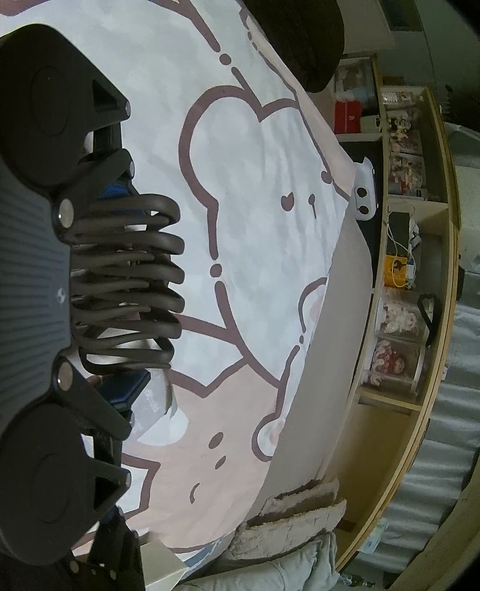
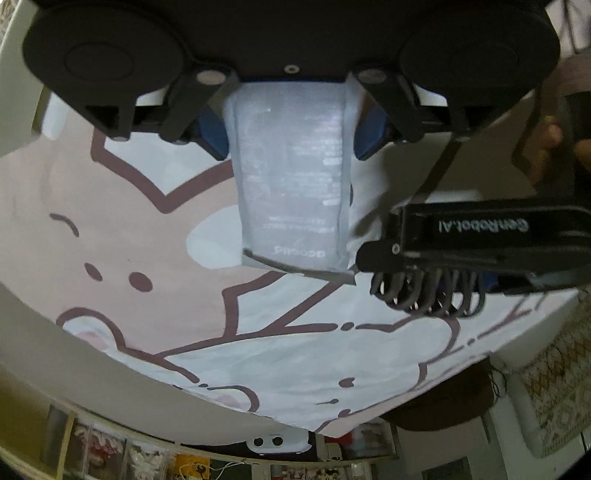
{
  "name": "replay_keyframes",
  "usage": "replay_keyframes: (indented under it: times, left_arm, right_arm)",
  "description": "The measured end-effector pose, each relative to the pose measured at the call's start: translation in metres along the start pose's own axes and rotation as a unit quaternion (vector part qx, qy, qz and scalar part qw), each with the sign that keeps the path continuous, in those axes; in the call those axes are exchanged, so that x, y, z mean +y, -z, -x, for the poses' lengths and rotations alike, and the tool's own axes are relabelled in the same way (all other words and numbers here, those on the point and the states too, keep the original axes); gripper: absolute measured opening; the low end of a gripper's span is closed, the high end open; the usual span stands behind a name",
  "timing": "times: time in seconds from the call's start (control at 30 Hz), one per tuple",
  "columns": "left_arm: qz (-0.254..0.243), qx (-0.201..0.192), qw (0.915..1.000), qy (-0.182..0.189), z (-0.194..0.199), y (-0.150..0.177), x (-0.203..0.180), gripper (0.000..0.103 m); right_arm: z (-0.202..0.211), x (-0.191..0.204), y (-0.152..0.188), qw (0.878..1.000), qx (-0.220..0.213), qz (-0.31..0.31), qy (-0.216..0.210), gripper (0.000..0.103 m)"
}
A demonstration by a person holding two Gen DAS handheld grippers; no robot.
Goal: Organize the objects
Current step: 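Lift the black coil with left tool while right gripper grasps the white packet, then carry the coil with left tool while right tool carries the white packet toward the tray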
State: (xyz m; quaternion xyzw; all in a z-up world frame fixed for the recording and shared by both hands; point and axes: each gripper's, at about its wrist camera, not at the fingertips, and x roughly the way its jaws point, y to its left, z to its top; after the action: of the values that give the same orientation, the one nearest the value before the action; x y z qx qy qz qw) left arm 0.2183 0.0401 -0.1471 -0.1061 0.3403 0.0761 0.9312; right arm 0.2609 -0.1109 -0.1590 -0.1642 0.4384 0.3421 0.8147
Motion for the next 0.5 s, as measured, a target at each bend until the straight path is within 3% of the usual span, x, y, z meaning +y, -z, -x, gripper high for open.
replay_keyframes:
  times: [0.1, 0.5]
  left_arm:
    - [0.000, -0.001, 1.0000, 0.001, 0.001, -0.002, 0.000, 0.083]
    - [-0.007, -0.037, 0.9992, 0.012, 0.034, -0.023, -0.005, 0.083]
  right_arm:
    - [0.002, -0.001, -0.003, 1.000, -0.007, -0.015, 0.002, 0.054]
    - [0.057, -0.006, -0.010, 0.990, -0.077, -0.107, 0.057, 0.052]
